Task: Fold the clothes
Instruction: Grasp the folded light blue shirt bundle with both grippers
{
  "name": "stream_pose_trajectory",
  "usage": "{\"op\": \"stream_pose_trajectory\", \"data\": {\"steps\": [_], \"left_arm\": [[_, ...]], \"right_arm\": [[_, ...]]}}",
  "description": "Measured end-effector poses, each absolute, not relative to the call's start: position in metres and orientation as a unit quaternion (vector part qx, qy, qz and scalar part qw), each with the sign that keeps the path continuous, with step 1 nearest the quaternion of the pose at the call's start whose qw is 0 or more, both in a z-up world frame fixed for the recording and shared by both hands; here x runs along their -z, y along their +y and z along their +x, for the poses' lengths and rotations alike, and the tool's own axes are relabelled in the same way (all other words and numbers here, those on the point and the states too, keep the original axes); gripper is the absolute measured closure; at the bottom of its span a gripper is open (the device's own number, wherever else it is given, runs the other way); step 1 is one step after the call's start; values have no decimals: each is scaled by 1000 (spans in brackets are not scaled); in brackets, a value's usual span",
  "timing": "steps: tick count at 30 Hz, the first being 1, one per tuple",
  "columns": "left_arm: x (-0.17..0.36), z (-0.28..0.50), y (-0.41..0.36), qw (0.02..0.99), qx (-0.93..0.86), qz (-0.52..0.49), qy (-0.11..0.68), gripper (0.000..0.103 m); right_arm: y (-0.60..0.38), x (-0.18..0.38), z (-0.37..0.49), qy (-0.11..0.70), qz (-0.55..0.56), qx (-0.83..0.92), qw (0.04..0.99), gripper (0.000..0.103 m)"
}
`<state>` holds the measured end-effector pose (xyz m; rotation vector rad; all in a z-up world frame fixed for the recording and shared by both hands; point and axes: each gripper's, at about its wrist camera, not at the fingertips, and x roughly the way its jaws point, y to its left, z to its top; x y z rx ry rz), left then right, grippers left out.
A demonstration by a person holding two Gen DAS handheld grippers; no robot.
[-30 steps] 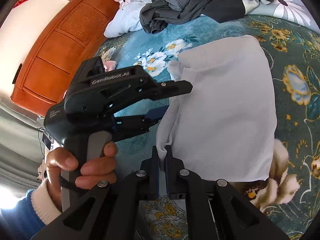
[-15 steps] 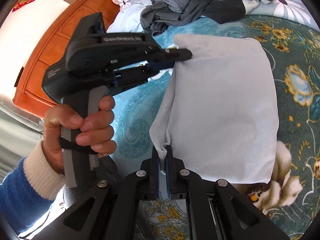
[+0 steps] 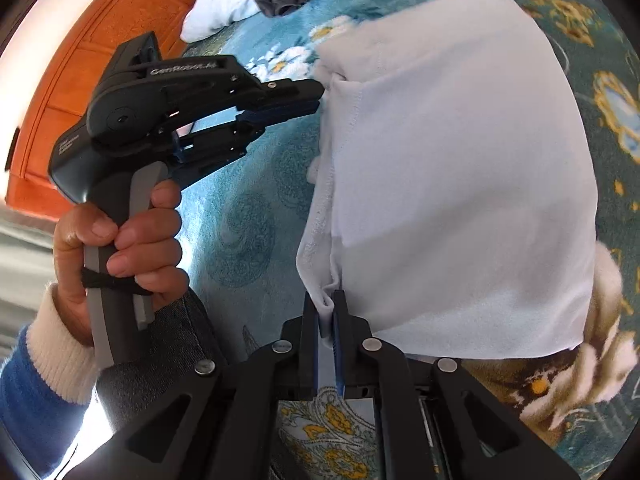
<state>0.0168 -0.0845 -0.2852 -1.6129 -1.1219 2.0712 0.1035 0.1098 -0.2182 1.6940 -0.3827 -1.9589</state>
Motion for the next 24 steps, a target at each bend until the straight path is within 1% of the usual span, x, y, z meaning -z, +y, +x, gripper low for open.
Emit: {"op": "stream_pose_trajectory", "data": {"steps": [1,2,4,5,8,10,13,16,18,19,20,21,22,24], "left_arm": [[285,16,-87,138,-716,-558,-395,74],[285,16,-89,133,-717,-556,-399,55],[285,15,-91,127,-720,-551,-403,36],[286,14,-91,125,-720,-550,-404,32],[299,3,-82,131,-704,-569,-404,27],[308,-5,-78,125,-697,-581,-401,27],[312,-14,-77,127,-697,-563,-426,24],[314,-23,-73,137,-686,-546,-461,24],[315,-26,-66,127,-692,-554,-445,26],[313,-26,-63,126,-698,-556,-433,33],[311,-26,-60,125,-704,-559,-420,55],[312,-27,-57,129,-700,-568,-413,70],[310,-27,-56,127,-702,-570,-409,75],[308,-27,-54,125,-704,-574,-399,79]], "right_arm": [[109,214,105,-130,621,726,266,78],[110,209,106,-125,616,729,270,58],[118,198,110,-124,604,740,270,45],[126,192,114,-126,596,748,264,45],[156,187,112,-144,594,761,217,45],[177,189,116,-168,597,762,187,45],[208,194,115,-205,598,760,150,45],[222,196,131,-238,598,755,127,45],[229,200,135,-250,599,751,116,45],[233,201,137,-254,601,750,113,45],[234,200,139,-257,602,748,111,45],[234,199,141,-257,604,746,111,45],[233,198,140,-257,605,745,111,45],[230,199,139,-256,607,743,114,45]]}}
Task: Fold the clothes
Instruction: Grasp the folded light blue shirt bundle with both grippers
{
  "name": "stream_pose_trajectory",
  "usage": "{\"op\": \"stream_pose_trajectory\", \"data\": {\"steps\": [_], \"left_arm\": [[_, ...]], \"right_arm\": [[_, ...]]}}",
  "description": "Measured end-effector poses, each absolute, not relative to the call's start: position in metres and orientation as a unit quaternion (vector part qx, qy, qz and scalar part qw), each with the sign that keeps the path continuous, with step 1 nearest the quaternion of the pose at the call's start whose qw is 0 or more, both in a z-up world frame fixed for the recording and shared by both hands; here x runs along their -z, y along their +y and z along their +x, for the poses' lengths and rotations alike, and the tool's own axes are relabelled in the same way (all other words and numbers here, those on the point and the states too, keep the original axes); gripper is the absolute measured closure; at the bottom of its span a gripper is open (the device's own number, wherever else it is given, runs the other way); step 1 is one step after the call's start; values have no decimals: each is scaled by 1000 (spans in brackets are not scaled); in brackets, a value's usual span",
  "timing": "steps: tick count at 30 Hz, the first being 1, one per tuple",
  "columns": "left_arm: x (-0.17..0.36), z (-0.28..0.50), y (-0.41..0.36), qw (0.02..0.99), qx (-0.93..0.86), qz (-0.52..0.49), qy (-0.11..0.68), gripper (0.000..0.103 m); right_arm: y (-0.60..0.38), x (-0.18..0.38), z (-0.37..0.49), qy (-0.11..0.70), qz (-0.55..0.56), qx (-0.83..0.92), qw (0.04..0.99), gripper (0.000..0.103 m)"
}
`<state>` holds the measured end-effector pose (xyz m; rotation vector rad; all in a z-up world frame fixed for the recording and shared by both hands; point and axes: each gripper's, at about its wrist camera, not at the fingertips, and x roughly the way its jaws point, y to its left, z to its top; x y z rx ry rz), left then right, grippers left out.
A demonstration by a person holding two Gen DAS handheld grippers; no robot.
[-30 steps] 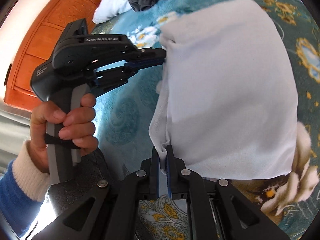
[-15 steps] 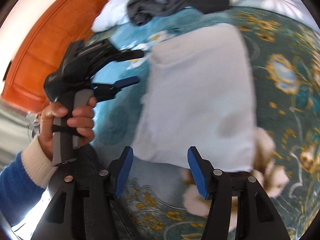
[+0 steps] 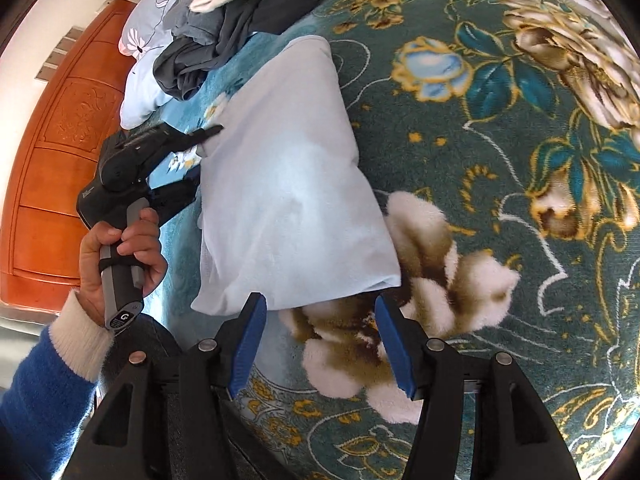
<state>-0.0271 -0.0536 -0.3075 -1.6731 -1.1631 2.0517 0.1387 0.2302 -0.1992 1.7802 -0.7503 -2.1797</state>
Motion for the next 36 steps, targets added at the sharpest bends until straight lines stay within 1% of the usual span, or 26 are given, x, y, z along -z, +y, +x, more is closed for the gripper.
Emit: {"op": "stream_pose_trajectory", "data": {"steps": [2,5,7,12,15,17,20,27,28,30,31,32,36], "left_arm": [[298,-27,-55,128,-711,-567,-396,83],[275,-25,-71,129,-738,-528,-400,84],[263,-20,-98,97,-755,-500,-413,84],[284,5,-188,-19,-709,-500,-497,84],[294,22,-220,-47,-690,-506,-516,84],[297,31,-230,-50,-687,-513,-513,84],[299,37,-236,-43,-675,-509,-533,84],[295,36,-235,-37,-676,-514,-527,83],[294,36,-235,-36,-676,-514,-528,83],[293,38,-235,-36,-675,-514,-528,83],[292,38,-235,-35,-676,-514,-527,83],[290,38,-234,-33,-679,-516,-522,83],[281,34,-221,-8,-686,-536,-492,83]], "right_arm": [[224,198,135,-255,606,744,120,45],[219,194,132,-249,596,753,129,45],[220,191,131,-254,587,757,131,45],[214,206,125,-337,567,735,157,45],[195,227,113,-393,566,703,178,45],[178,240,103,-422,564,684,191,45],[156,259,88,-450,564,667,185,45],[142,274,74,-507,525,670,137,45],[141,274,73,-507,523,672,131,47],[138,272,69,-492,532,679,117,66],[138,272,66,-484,541,679,109,87],[140,272,63,-486,543,676,106,94],[159,257,44,-493,525,685,111,95]]}}
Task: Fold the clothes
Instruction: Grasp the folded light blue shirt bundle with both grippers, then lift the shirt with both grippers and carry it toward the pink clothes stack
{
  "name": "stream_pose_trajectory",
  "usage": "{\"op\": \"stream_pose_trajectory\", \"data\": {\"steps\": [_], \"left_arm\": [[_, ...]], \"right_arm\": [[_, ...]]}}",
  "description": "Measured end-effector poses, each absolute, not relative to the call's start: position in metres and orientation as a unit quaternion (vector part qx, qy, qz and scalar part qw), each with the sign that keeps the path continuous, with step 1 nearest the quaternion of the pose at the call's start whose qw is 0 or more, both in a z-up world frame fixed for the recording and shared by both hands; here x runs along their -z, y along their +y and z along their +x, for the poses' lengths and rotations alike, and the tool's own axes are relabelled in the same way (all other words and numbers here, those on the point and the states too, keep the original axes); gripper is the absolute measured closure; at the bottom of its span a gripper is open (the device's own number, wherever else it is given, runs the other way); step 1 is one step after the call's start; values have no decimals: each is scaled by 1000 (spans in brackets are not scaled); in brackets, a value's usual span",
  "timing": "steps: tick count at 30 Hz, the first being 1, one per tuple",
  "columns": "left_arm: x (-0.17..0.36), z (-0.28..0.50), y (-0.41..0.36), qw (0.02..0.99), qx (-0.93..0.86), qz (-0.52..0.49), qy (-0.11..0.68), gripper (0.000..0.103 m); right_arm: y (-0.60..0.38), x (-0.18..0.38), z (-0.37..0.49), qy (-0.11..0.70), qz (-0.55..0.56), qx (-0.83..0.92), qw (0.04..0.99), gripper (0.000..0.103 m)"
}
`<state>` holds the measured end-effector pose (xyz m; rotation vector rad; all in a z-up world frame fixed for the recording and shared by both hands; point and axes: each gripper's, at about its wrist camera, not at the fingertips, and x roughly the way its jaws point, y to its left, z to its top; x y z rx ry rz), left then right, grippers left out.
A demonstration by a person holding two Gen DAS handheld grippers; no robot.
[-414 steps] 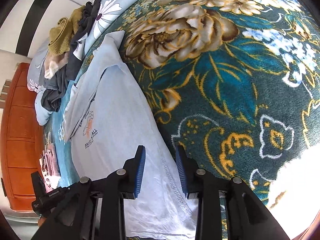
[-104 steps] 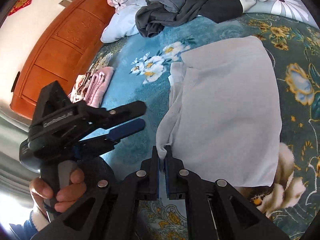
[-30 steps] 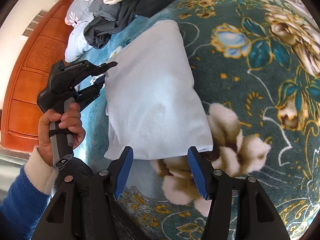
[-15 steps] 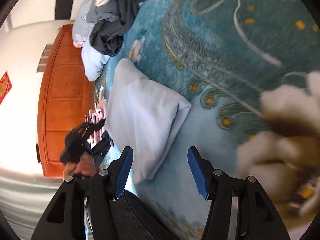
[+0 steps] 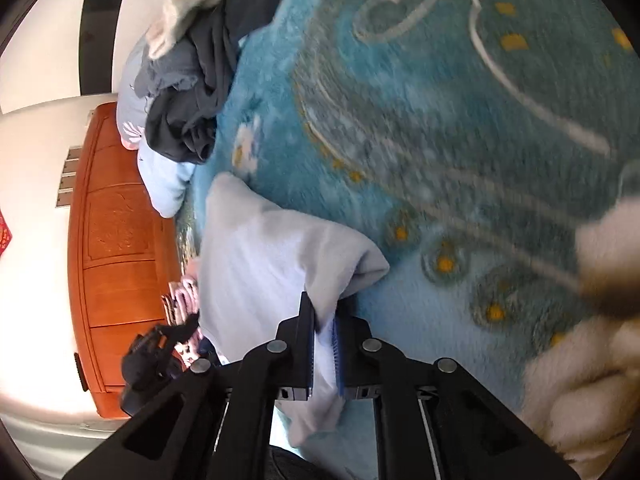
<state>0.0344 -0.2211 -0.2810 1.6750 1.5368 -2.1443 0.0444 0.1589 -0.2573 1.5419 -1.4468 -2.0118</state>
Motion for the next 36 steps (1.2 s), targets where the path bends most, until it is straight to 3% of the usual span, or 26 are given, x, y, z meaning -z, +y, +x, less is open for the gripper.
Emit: {"op": "stream_pose_trajectory", "data": {"steps": [8,16,21,28,30,32,36], "left_arm": [[288,29,-191,-36,659,581,477,77],[275,33,-218,-9,686,538,490,48],[282,18,-235,14,702,539,465,45],[316,-7,-232,-39,675,556,484,42],[319,-13,-231,-52,674,554,486,36],[321,-19,-230,-68,675,550,487,29],[318,-30,-223,-89,687,554,461,26]], "right_arm": [[201,227,-15,-432,521,729,103,97],[211,241,-22,-408,541,728,107,97],[219,241,-25,-408,535,733,104,97],[238,244,-6,-465,496,726,105,94],[243,250,4,-491,485,715,114,87],[243,258,13,-506,483,705,120,57],[233,274,23,-514,496,688,127,55]]}}
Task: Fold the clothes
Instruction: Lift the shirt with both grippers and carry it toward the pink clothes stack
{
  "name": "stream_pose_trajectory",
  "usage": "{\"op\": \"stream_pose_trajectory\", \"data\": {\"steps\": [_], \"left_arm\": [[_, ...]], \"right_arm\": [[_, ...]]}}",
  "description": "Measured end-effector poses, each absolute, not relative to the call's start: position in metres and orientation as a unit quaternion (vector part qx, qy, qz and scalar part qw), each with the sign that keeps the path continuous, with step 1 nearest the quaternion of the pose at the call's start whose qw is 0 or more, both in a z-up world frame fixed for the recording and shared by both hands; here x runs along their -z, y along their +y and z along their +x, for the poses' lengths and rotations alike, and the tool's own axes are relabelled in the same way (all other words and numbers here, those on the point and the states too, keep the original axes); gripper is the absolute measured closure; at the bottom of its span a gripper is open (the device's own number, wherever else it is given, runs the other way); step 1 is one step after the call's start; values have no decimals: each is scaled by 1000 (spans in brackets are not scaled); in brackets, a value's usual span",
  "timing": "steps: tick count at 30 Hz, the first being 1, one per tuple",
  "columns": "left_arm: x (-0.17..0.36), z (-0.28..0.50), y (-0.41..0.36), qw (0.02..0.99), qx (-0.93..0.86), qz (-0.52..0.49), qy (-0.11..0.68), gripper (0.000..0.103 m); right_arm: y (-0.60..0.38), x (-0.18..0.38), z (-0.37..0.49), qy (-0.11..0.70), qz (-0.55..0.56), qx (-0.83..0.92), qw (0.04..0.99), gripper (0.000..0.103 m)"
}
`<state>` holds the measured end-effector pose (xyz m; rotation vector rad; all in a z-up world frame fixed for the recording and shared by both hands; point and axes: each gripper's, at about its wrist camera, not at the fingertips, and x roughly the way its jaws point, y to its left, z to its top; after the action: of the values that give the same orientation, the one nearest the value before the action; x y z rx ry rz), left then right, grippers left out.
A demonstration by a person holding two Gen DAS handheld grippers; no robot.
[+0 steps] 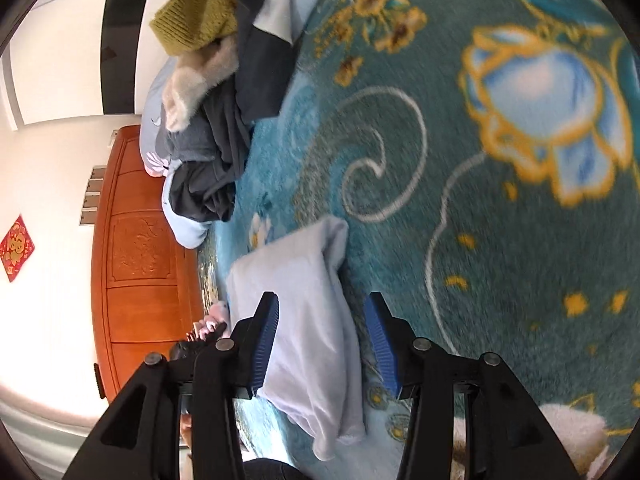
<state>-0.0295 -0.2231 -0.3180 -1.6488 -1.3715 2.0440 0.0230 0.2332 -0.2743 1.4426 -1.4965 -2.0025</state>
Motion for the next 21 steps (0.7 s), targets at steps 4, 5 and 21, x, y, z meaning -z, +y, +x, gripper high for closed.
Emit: {"op": "stream_pose_trajectory", "data": {"steps": [4,5,21], "left_arm": [[316,-40,-204,130,-684,-576,-429,23],[317,-42,-198,139,-679,-583,-424,23],[301,-30,-169,102,-688,-617,-369,74]], "right_arm": [[214,284,21,-516,502,681,135,55],[210,285,19,-518,501,681,135,55],[186,286,5,-528,520,662,113,61]]}}
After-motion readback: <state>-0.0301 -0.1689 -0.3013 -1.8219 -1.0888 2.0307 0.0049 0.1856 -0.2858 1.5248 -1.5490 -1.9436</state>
